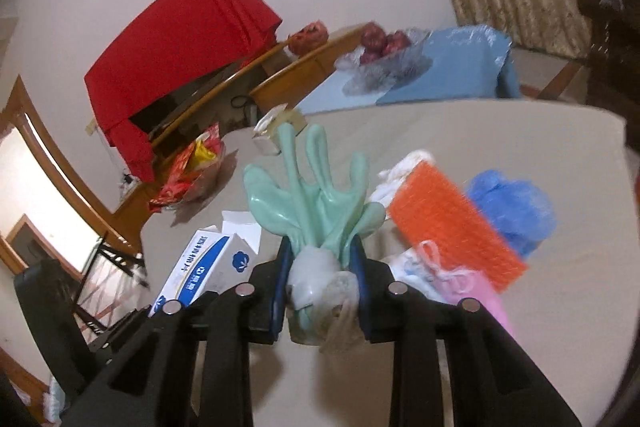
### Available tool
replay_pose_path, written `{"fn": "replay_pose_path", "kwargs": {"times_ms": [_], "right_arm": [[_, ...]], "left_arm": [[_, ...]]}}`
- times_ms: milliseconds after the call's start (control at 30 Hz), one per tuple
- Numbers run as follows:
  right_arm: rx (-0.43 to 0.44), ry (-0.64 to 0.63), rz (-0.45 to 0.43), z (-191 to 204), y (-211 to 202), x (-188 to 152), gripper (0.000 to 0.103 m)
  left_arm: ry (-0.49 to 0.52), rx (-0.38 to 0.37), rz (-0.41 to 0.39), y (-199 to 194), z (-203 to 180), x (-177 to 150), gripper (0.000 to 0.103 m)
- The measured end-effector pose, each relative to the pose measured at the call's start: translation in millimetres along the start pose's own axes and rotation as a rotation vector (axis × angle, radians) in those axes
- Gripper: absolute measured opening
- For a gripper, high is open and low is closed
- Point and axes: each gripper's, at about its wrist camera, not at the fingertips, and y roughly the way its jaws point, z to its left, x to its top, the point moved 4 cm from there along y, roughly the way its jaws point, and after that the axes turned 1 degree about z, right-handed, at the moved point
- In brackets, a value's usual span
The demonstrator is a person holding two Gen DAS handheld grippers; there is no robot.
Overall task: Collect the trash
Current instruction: 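Carry the box and glove over the black bin and open both grippers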
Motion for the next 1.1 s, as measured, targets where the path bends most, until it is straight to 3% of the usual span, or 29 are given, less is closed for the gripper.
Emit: {"fn": "replay_pose_path", "kwargs": {"times_ms": [333,600,1100], "right_arm": [[-0.134,0.008,-0.067,-34,-73,-11,0.028],[-0.302,-0.004,-0.075,-72,-138,-53,0.028],[-0.584,0.131,-0.113,-162,-267,-131,0.028]], "left_arm": [[0.049,-0.100,0.001,-18,-57,-10,0.054],[0.127,-0.216,0.020,-29,-125,-35,0.054],[0.360,-0.523,0.149,-49,-280,-116,0.054]]}}
